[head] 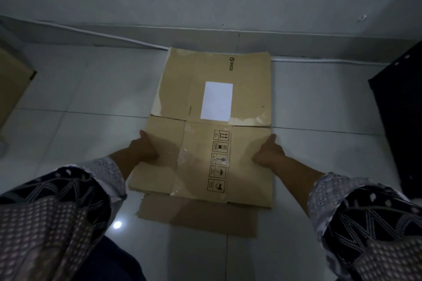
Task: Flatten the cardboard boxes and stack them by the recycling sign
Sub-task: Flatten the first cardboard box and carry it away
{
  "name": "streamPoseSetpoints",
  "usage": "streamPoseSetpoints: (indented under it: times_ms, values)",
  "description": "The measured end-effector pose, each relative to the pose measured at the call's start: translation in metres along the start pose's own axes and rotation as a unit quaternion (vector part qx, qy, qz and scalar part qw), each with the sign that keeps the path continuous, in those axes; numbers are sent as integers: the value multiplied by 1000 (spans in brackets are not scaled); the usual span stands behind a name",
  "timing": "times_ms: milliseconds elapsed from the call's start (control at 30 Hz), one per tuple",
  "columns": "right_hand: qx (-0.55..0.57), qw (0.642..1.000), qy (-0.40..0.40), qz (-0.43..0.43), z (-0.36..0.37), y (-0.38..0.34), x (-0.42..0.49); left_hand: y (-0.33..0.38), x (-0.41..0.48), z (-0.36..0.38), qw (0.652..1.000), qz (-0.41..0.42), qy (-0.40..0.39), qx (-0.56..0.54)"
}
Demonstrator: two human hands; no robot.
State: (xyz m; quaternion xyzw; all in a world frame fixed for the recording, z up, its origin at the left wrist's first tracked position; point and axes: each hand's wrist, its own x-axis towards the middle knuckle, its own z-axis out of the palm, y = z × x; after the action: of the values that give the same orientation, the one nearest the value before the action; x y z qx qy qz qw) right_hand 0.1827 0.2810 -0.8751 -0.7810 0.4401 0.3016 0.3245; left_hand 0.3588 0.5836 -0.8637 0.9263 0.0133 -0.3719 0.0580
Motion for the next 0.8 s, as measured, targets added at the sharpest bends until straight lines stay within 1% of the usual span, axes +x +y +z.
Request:
streamPoseSetpoints:
  times_ms: [67,200,367,467,600,700,767,800]
  values:
    - [2,1000,3,0,0,-2,-4,0,-1,3,1000,-15,14,1]
    - [-1,1000,-8,-11,0,-5,-11,3,-3,4,1000,-25,7,11]
    - [-8,1000,6,-20,2,-7,-17,20,-17,5,994,-42,-13,99]
    - [-11,1000,11,-22,2,-8,-20,19,-17,4,994,-40,-20,98]
    - [-33,999,23,-14,2,-11,-23,17,-21,2,991,-24,-20,133]
    - [-57,996,58,-21,-6,-12,-40,25,-43,-6,990,-18,21,138]
    - [-71,993,87,-38,-23,-13,-69,36,-72,-23,985,21,50,163]
    - [-77,991,98,-42,-35,-13,-89,43,-92,-34,981,45,51,181]
